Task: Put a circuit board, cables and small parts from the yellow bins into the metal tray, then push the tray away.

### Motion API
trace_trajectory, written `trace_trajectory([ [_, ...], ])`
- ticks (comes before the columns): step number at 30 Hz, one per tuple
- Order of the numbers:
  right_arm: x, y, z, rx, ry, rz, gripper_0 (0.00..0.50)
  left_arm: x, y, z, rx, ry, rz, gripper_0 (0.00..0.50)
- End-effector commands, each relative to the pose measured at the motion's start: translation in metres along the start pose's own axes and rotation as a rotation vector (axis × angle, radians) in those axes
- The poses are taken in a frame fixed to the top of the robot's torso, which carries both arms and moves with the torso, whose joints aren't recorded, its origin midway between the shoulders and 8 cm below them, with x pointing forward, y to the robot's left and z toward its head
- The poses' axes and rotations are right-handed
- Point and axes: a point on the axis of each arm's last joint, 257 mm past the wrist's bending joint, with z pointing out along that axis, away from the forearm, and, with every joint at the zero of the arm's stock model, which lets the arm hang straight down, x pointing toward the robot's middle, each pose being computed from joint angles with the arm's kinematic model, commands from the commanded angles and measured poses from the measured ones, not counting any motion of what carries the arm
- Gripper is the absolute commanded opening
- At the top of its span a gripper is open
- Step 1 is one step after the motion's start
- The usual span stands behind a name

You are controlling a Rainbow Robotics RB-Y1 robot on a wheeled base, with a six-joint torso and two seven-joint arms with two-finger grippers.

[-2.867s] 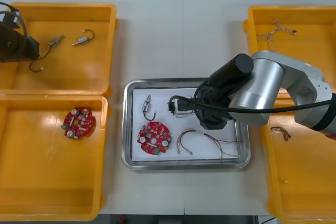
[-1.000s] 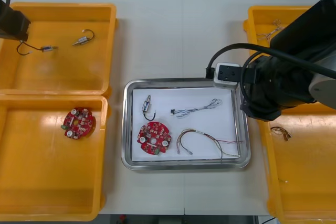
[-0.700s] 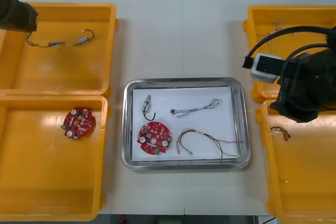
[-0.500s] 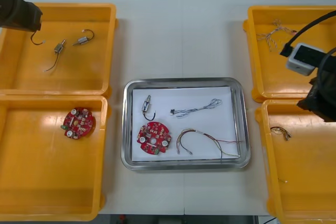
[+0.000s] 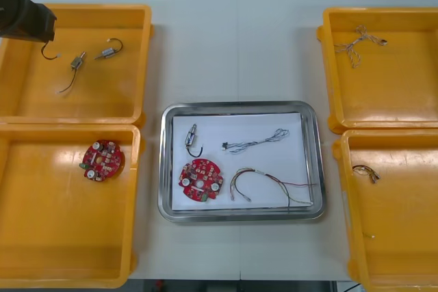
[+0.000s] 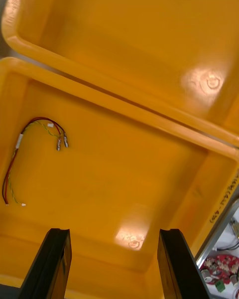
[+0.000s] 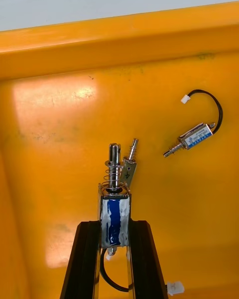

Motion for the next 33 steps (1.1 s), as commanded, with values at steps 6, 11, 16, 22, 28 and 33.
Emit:
trace_trajectory([
  [6,0.032,-0.031,0.003,0.048,0.077,0.312,0.5,-0.005,-0.026,-0.029,-0.023,0.013,-0.109,0.0],
  [11,0.033,-0.035,0.009,0.026,0.078,0.362,0.5,0.0,-0.043,-0.041,-0.04,0.033,-0.131,0.0],
  [16,0.029,-0.038,0.017,0.007,0.059,0.371,0.5,0.008,-0.059,-0.047,-0.071,0.043,-0.155,0.0],
  [22,0.021,-0.036,0.021,-0.009,0.027,0.371,0.5,0.021,-0.081,-0.053,-0.105,0.07,-0.189,0.0],
  [28,0.016,-0.034,0.022,-0.018,0.01,0.373,0.5,0.033,-0.106,-0.06,-0.096,0.088,-0.24,0.0],
  [33,0.013,-0.033,0.022,-0.023,0.001,0.37,0.5,0.035,-0.136,-0.059,-0.059,0.064,-0.247,0.0],
])
